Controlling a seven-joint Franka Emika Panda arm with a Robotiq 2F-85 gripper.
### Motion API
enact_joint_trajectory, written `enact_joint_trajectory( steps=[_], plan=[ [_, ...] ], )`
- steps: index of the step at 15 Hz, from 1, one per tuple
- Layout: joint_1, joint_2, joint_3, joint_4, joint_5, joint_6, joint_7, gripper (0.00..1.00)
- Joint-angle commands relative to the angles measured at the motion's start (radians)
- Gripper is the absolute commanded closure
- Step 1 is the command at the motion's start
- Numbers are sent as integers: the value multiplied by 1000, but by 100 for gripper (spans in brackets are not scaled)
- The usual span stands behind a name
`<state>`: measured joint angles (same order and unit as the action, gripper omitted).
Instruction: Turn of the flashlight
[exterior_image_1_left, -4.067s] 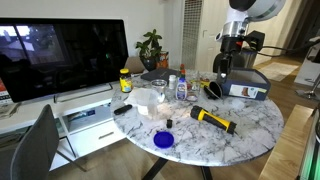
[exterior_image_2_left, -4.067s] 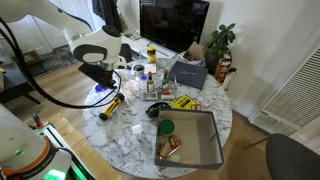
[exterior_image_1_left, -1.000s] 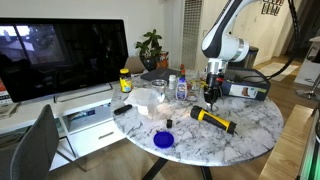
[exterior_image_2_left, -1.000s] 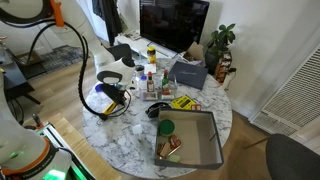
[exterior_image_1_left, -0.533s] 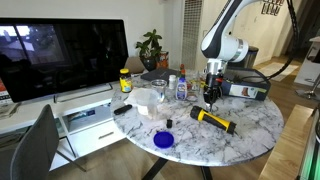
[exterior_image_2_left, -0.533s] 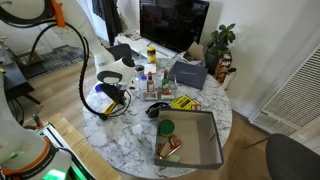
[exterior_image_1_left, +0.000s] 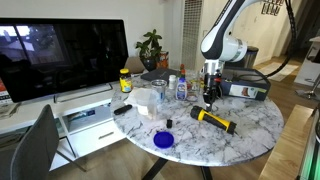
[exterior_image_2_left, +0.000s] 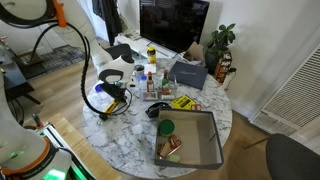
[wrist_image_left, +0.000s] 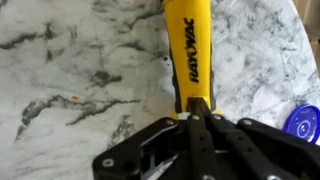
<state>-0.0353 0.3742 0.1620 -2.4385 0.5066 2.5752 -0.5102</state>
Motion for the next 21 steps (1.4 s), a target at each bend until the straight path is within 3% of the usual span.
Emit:
enact_joint_trajectory(
  steps=[1, 5, 11, 13, 17, 21],
  plan=[
    [29, 97, 12, 45, -107, 7, 96, 100],
    [77, 135, -3, 84, -233, -19, 213, 100],
    [191, 166, -99, 135, -493, -59, 552, 100],
    [188, 167, -82, 154, -487, -96, 576, 100],
    [114, 86, -28, 141, -369, -172, 470, 100],
    [50, -7, -44, 87, -321, -214, 394, 100]
  ],
)
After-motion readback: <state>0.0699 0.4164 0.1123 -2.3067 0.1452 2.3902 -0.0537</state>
